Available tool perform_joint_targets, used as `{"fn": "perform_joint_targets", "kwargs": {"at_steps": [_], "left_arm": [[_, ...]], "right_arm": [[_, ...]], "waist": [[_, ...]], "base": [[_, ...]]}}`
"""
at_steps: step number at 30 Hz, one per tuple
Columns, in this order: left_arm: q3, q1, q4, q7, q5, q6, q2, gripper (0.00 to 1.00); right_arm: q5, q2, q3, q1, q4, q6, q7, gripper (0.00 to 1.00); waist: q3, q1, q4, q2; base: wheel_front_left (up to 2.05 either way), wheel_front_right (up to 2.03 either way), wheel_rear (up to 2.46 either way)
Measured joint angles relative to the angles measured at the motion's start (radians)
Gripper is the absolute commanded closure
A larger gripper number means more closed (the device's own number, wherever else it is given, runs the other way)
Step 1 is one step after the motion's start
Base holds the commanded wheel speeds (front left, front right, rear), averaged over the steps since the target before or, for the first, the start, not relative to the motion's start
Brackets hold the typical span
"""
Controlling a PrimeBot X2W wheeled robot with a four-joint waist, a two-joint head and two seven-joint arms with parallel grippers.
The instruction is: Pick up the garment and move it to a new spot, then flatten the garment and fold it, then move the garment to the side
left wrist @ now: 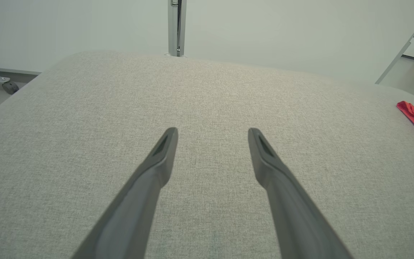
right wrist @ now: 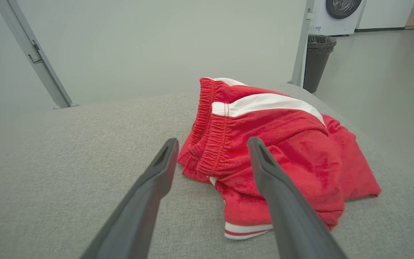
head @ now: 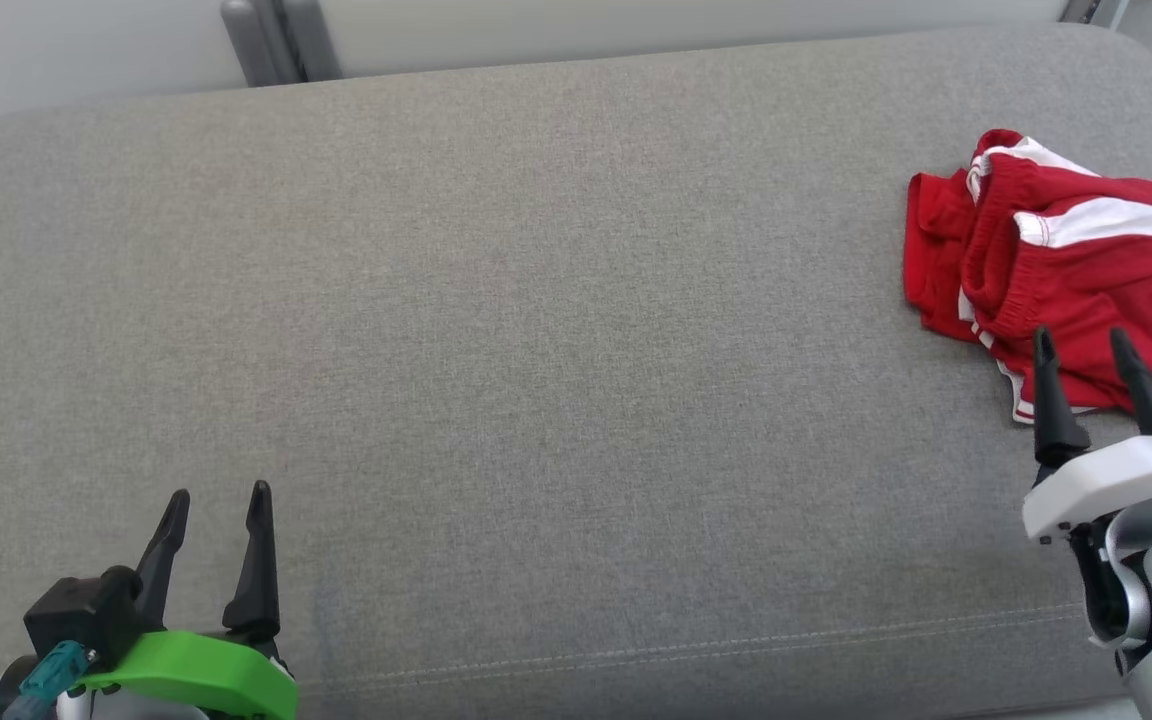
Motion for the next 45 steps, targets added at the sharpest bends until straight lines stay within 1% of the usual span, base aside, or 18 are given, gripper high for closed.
{"fn": "perform_joint_targets", "kwargs": {"at_steps": [7, 11, 20, 26, 35, 45], "left_arm": [[0.005, 0.008, 0.035, -0.021, 0.010, 0.000, -0.001, 0.00], [0.007, 0.047, 0.063, -0.032, 0.016, 0.000, -0.006, 0.00], [0.011, 0.073, 0.087, -0.053, 0.016, 0.000, -0.014, 0.00], [0.018, 0.091, 0.089, -0.054, 0.016, 0.000, -0.014, 0.00], [0.024, 0.094, 0.090, -0.063, 0.016, 0.000, -0.014, 0.00], [0.023, 0.094, 0.093, -0.066, 0.016, -0.002, -0.014, 0.00]], "right_arm": [[-0.053, 0.046, 0.046, 0.067, -0.042, -0.001, 0.000, 0.00], [-0.078, 0.068, 0.072, 0.110, -0.056, -0.001, 0.000, 0.00], [-0.118, 0.072, 0.089, 0.183, -0.059, -0.008, 0.000, 0.00], [-0.122, 0.082, 0.088, 0.198, -0.078, -0.008, 0.000, 0.00], [-0.124, 0.082, 0.052, 0.230, -0.094, -0.009, 0.000, 0.00], [-0.134, 0.097, 0.033, 0.250, -0.119, -0.010, 0.000, 0.00]], "waist": [[-0.049, 0.0000, 0.015, 0.0000], [-0.077, 0.0000, 0.012, 0.0000], [-0.127, 0.0000, 0.002, 0.0000], [-0.142, 0.0000, -0.015, 0.0000], [-0.148, 0.0000, -0.049, 0.0000], [-0.149, 0.0000, -0.059, 0.0000]], "base": [[0.00, 0.00, 0.00], [0.00, 0.00, 0.00], [0.00, 0.00, 0.00], [0.00, 0.00, 0.00], [0.00, 0.00, 0.00], [0.00, 0.00, 0.00]]}}
